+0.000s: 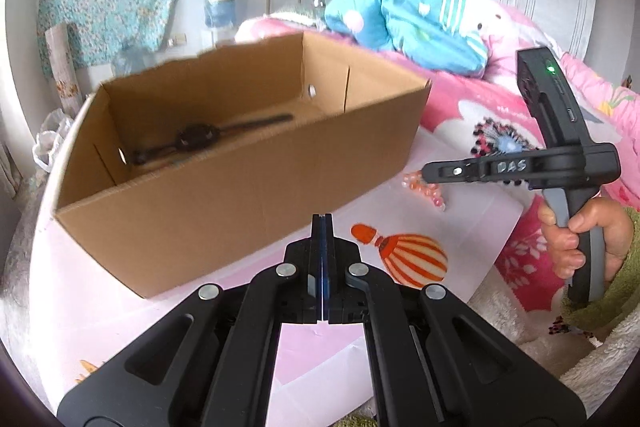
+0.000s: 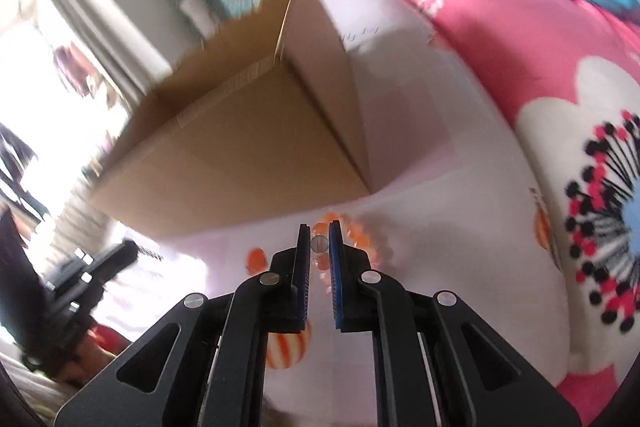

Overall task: Organize jewelry
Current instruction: 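Lift the orange bracelet with the right tool and carry it over the box, then lower the orange bracelet into the box and open the right tool, then withdraw both open tools back from the box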

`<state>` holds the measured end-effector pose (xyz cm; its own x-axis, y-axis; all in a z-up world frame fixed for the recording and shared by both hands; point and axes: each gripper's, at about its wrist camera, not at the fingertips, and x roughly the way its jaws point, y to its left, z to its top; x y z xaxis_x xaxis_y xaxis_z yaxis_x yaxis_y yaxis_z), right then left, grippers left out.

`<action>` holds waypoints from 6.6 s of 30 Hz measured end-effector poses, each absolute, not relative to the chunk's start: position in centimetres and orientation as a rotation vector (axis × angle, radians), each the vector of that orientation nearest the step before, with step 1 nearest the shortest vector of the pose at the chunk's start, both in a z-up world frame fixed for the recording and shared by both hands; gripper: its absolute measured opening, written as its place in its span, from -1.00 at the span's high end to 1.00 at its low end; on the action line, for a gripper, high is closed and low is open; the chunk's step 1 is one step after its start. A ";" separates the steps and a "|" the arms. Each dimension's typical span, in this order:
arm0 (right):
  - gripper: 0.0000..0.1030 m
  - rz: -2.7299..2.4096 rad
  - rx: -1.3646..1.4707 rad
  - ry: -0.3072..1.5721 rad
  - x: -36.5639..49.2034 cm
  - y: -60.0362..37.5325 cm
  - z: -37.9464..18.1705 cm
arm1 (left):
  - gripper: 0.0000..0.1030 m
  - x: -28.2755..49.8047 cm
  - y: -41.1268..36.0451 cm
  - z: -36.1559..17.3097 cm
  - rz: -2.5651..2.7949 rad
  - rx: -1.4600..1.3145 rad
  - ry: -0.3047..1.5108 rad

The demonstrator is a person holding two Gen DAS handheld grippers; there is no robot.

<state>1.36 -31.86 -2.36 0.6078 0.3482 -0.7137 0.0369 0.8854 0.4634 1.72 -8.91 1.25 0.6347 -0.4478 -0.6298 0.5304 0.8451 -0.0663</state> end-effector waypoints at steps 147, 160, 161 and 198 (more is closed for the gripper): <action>-0.37 0.277 0.401 1.022 7.1 -29.3 2.1 | -0.60 7.6 1.5 2.7 -0.207 -0.321 0.889; -0.37 0.241 0.413 1.011 3.9 -28.9 2.0 | -0.62 4.6 1.7 2.6 -0.224 -0.324 0.886; -0.37 0.238 0.416 1.011 3.8 -28.9 2.0 | -0.62 4.5 1.5 2.6 -0.225 -0.323 0.889; -0.87 0.094 0.001 0.640 -3.8 -21.8 10.1 | -0.84 -1.8 -1.9 9.4 -0.022 -0.005 0.606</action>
<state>-3.82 -21.76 10.10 0.7981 0.0874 -0.5962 -0.0869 0.9958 0.0296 -1.80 -1.91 9.38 0.8219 -0.0220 -0.5691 0.0190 0.9998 -0.0113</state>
